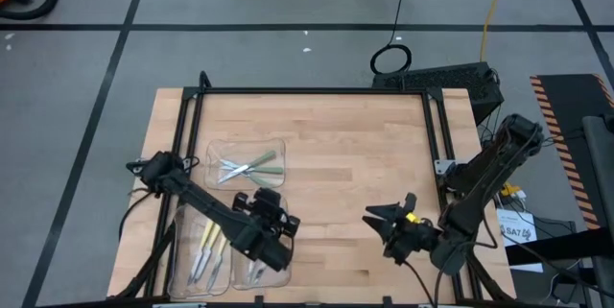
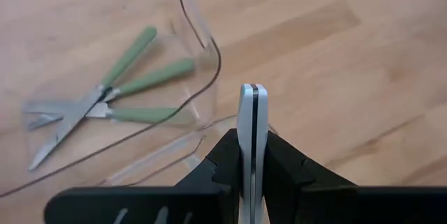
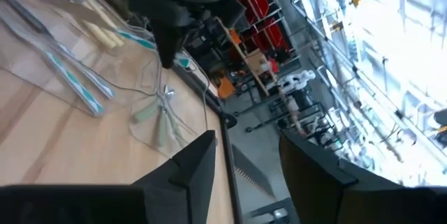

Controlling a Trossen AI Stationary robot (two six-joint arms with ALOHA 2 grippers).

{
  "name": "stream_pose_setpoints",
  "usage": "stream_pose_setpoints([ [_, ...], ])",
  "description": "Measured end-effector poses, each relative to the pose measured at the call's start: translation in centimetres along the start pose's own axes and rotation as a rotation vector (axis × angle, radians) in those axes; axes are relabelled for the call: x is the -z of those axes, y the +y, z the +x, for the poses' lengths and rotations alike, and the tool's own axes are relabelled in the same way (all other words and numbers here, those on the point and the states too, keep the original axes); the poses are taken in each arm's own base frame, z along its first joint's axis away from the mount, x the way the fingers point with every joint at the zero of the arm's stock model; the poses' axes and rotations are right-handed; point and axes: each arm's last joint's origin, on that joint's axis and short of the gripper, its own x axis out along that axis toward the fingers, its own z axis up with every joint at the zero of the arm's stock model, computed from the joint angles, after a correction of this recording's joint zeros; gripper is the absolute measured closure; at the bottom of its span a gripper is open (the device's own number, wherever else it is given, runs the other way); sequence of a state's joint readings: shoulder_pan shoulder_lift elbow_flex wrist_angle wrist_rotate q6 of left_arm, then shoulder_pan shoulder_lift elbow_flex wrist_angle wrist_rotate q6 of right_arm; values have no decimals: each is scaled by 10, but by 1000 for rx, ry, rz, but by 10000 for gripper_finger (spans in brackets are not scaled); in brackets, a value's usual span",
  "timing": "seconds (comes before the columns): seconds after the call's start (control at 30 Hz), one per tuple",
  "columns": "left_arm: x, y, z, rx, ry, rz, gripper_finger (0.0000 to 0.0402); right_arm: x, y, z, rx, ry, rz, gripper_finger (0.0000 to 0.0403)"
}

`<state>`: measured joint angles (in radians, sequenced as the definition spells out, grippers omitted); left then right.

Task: Sort silverware by color (type)
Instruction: Put the blue table knife into the bottom right transparent bin

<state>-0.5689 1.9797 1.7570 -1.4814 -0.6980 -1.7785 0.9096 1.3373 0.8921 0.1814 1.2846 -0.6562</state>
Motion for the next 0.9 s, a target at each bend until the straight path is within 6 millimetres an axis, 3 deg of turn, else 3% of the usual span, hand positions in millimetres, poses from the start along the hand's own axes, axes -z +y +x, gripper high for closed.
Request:
stream_pose_setpoints([
  [0.43,-3,-7,5,27,77,-38,337,8,-5,-3,-17,20,46,253],
  [0.9,6,-8,14,-37,105,72,332,9,-4,-3,-20,25,36,252],
])
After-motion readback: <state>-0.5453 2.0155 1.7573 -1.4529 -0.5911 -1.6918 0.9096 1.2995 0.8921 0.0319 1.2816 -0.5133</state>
